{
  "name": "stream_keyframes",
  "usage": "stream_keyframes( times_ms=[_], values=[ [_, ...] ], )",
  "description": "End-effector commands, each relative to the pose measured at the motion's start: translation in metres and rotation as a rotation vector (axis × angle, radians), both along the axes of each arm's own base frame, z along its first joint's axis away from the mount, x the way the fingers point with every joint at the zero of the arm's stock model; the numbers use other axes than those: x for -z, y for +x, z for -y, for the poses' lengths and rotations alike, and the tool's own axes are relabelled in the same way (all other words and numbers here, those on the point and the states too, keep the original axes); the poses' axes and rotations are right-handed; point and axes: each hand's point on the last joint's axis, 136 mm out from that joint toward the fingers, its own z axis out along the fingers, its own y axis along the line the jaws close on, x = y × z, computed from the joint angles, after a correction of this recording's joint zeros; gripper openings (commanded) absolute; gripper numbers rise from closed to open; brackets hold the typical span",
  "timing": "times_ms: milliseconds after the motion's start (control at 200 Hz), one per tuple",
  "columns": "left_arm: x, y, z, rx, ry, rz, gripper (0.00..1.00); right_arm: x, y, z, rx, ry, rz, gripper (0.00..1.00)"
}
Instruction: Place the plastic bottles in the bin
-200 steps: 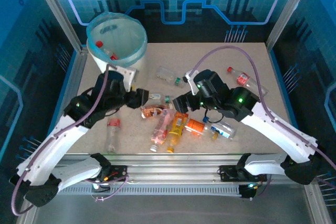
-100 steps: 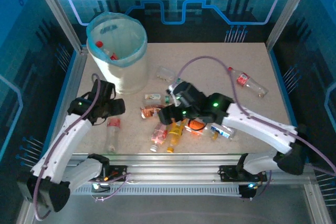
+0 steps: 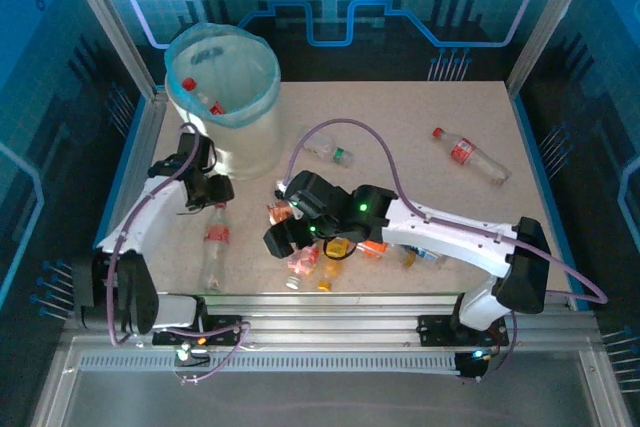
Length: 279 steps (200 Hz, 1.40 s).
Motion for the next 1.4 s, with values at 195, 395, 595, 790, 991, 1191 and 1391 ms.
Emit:
stream_keyframes(
  times_ms=[195, 395, 595, 790, 991, 1191, 1391],
  values=[
    [0.041, 0.019, -0.005, 0.002, -0.006, -0.073, 0.55, 0.001, -0.004, -0.016, -0.029, 0.005, -0.010, 0.86],
    [0.060, 0.019, -0.003, 0.008, -0.020, -0.143, 0.56, 0.007, -0.004, -0.012, -0.027, -0.024, -0.007, 0.87],
    [0.068, 0.019, -0.003, 0.007, -0.020, -0.172, 0.51, 0.009, -0.003, -0.010, -0.025, -0.034, -0.005, 0.88],
    [0.064, 0.018, -0.006, 0.003, -0.016, -0.167, 0.33, 0.007, -0.004, -0.010, -0.027, -0.031, -0.005, 0.88],
    [0.044, 0.015, -0.011, -0.004, 0.011, -0.126, 0.26, 0.002, -0.003, -0.009, -0.021, -0.027, 0.002, 0.88],
    [0.000, 0.000, -0.007, -0.008, -0.011, 0.006, 0.11, -0.020, -0.003, -0.013, -0.036, 0.019, 0.028, 0.88],
    [-0.050, -0.030, 0.013, -0.009, -0.135, 0.186, 0.00, -0.051, -0.002, -0.023, -0.085, 0.067, 0.092, 0.88]
  ],
)
